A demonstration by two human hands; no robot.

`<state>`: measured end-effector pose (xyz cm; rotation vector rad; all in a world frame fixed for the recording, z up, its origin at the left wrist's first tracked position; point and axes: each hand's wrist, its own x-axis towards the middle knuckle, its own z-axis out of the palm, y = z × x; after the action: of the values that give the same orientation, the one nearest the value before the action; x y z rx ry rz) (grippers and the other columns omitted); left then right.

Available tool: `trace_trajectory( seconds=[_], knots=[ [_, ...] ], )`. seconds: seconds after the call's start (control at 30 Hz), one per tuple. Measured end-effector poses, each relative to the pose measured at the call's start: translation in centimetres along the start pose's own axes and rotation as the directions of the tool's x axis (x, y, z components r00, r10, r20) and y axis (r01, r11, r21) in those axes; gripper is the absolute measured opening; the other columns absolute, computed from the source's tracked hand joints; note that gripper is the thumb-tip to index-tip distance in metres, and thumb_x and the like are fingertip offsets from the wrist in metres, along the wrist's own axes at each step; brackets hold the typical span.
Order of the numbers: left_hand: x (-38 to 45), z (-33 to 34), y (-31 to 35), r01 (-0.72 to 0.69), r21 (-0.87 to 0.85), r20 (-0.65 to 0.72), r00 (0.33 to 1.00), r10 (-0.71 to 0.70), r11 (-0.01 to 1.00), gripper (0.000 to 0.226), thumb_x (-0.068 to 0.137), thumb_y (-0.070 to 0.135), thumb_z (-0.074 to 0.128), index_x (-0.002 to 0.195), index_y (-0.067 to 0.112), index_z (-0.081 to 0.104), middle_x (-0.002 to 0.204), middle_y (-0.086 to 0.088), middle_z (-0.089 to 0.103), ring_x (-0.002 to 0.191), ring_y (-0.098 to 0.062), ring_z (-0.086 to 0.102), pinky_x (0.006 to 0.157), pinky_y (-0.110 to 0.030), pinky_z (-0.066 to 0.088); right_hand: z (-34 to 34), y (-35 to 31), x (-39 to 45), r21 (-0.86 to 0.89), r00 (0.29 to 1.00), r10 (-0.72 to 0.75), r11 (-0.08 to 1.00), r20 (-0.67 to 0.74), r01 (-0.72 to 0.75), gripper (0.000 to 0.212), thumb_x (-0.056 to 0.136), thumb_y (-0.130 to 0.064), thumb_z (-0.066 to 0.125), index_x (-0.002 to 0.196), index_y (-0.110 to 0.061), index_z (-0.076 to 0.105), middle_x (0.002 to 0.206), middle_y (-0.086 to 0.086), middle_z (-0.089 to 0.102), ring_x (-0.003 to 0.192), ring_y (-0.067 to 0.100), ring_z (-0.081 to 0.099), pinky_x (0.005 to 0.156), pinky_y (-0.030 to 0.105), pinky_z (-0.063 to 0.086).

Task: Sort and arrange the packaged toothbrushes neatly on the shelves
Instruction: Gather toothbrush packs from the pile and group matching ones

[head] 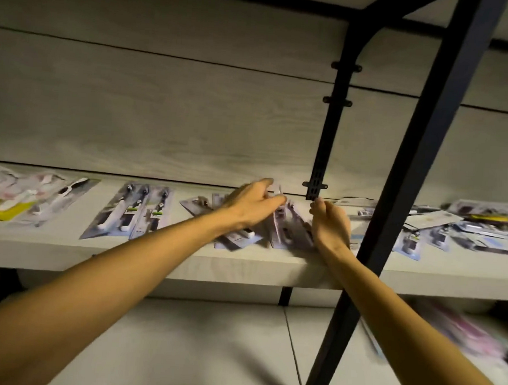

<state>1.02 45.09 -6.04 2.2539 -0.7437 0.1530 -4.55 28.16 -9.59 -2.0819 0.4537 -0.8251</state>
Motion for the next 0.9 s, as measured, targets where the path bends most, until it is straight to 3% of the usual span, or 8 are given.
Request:
trace_trajectory(
  seconds=[0.07,0.17,0.27,0.4,0.47,0.53,0.73,0.9],
  knots=[
    [0.1,0.6,-0.1,-0.102,0.237,0.061,0.994,0.09,0.966,0.044,0.083,0.062,0.044,0.105,0.032,0.068,0.076,0.009,0.063,0.079,-0.022,0.062,0.068,-0.031,0.05,-0.1,0.0,0.3,0.075,0.999,0.042,0.996,-0.033,-0.04,0.04,0.105,-0.035,0.037,0.101,-0.006,0.064,0.107,0.012,0.07,0.098,0.027,0.062,0.087,0.038,0.047],
    [0.0,0.9,-1.1,-0.197,0.375,0.101,0.98,0.171,0.906,0.036,0.088,0.05,0.05,0.064,0.024,0.058,0.062,0.006,0.054,0.064,-0.024,0.055,0.051,-0.027,0.036,-0.2,0.0,0.7,0.109,0.996,0.079,0.991,-0.042,-0.074,0.034,0.104,-0.032,0.037,0.098,-0.01,0.063,0.107,0.012,0.07,0.097,0.027,0.062,0.084,0.037,0.048],
    [-0.1,0.7,-1.6,-0.223,0.449,0.165,0.972,0.165,0.865,0.024,0.086,0.039,0.051,0.083,0.023,0.069,0.083,0.002,0.064,0.077,-0.026,0.059,0.055,-0.029,0.032,0.0,0.0,0.5,0.012,0.998,0.012,1.0,-0.06,-0.011,0.042,0.105,-0.032,0.036,0.102,-0.003,0.067,0.104,0.015,0.069,0.093,0.028,0.06,0.081,0.036,0.046],
    [-0.8,0.2,-0.7,-0.239,0.452,0.127,0.971,0.204,0.859,0.025,0.089,0.037,0.05,0.104,0.028,0.068,0.104,-0.006,0.065,0.093,-0.031,0.06,0.07,-0.037,0.043,-0.9,0.1,-1.5,-0.149,0.962,-0.271,0.951,0.029,0.272,0.041,0.107,-0.032,0.038,0.106,-0.004,0.067,0.104,0.015,0.069,0.093,0.029,0.062,0.08,0.032,0.044],
    [-1.2,0.1,0.2,-0.245,0.492,0.087,0.969,0.233,0.836,0.032,0.091,0.036,0.053,0.117,0.026,0.068,0.117,-0.01,0.064,0.105,-0.035,0.06,0.08,-0.041,0.048,-1.9,0.2,-2.5,-0.166,0.938,-0.282,0.934,0.202,0.316,0.041,0.107,-0.038,0.035,0.125,-0.012,0.062,0.125,0.01,0.063,0.109,0.025,0.059,0.094,0.034,0.048],
    [-1.7,-0.1,1.3,-0.24,0.527,0.058,0.967,0.248,0.815,0.034,0.09,0.035,0.055,0.12,0.024,0.067,0.124,-0.011,0.063,0.111,-0.035,0.058,0.086,-0.041,0.046,-2.9,0.4,-3.8,-0.166,0.906,-0.285,0.923,0.312,0.347,0.046,0.106,-0.037,0.034,0.142,-0.013,0.048,0.143,0.01,0.052,0.128,0.024,0.05,0.109,0.032,0.038],
    [-5.3,1.0,4.3,-0.256,0.626,0.009,0.947,0.322,0.736,0.034,0.094,0.041,0.053,0.121,0.023,0.065,0.122,-0.003,0.063,0.112,-0.026,0.057,0.092,-0.037,0.045,-8.0,1.7,-8.9,-0.083,0.785,-0.418,0.859,0.458,0.505,0.044,0.104,-0.024,0.041,0.146,-0.011,0.041,0.146,0.011,0.047,0.132,0.025,0.046,0.112,0.032,0.035],
    [-9.4,3.3,7.2,-0.282,0.66,-0.039,0.913,0.407,0.696,0.022,0.091,0.033,0.057,0.106,0.023,0.07,0.107,0.0,0.069,0.095,-0.024,0.063,0.071,-0.032,0.043,-15.3,4.5,-10.7,0.007,0.735,-0.487,0.836,0.472,0.549,0.037,0.1,-0.014,0.045,0.136,-0.013,0.056,0.133,0.005,0.059,0.119,0.018,0.056,0.104,0.035,0.047]
  ],
)
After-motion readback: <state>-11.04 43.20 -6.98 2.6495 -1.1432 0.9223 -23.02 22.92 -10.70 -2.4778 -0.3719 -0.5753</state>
